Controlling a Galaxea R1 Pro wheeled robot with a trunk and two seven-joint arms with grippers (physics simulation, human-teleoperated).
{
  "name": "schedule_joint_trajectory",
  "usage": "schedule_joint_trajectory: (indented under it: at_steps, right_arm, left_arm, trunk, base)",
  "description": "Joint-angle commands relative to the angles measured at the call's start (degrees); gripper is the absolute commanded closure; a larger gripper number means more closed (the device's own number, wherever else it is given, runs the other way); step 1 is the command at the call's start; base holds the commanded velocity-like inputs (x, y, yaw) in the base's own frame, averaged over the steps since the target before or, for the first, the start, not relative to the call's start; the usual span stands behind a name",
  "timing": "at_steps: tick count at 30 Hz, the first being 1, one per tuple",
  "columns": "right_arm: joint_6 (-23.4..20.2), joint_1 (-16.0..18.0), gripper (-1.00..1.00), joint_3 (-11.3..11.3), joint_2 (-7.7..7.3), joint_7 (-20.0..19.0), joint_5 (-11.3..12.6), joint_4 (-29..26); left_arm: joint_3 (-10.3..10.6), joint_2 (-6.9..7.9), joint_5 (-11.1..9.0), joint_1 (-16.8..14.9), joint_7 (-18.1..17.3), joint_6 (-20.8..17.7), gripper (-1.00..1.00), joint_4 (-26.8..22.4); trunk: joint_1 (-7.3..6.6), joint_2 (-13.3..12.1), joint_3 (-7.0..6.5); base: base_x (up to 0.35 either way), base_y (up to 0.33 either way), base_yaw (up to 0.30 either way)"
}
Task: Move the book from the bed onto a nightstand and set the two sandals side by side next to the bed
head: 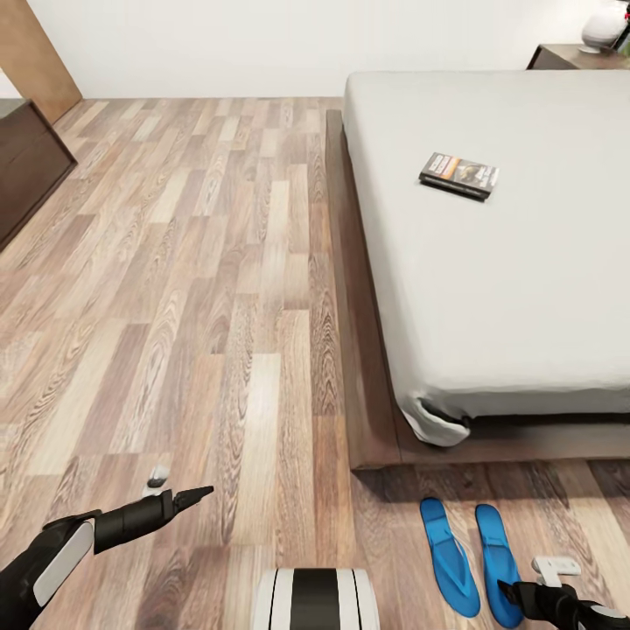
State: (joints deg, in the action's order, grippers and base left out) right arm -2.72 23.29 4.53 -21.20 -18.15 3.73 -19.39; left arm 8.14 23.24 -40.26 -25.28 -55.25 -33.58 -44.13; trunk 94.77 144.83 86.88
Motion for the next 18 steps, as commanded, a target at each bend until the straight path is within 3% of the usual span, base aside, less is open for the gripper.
schedule_joint_trajectory:
  at_steps: [1, 12, 18]
  right_arm:
    - [-0.3, 0.0, -1.00, 0.4, 0.02, -0.4, 0.4, 0.0]
    - [-0.3, 0.0, -1.00, 0.4, 0.02, -0.4, 0.4, 0.1]
    - [-0.1, 0.0, -1.00, 0.3, 0.15, -0.3, 0.4, 0.5]
  left_arm:
    - [0.2, 0.06, -0.5, 0.0, 0.1, -0.4, -1.00, 0.0]
    - [0.3, -0.54, -0.4, 0.0, 1.0, -0.3, -1.00, 0.1]
    - [0.6, -2.05, -0.2, 0.0, 9.0, 1.5, -1.00, 4.6]
  trunk:
    - [-0.03, 0.0, -0.20]
    - [-0.32, -0.1, -2.63]
    - [-0.47, -0.2, -3.96]
  base:
    - [0.000, 0.000, 0.000]
    - [0.000, 0.000, 0.000]
    - [0.000, 0.000, 0.000]
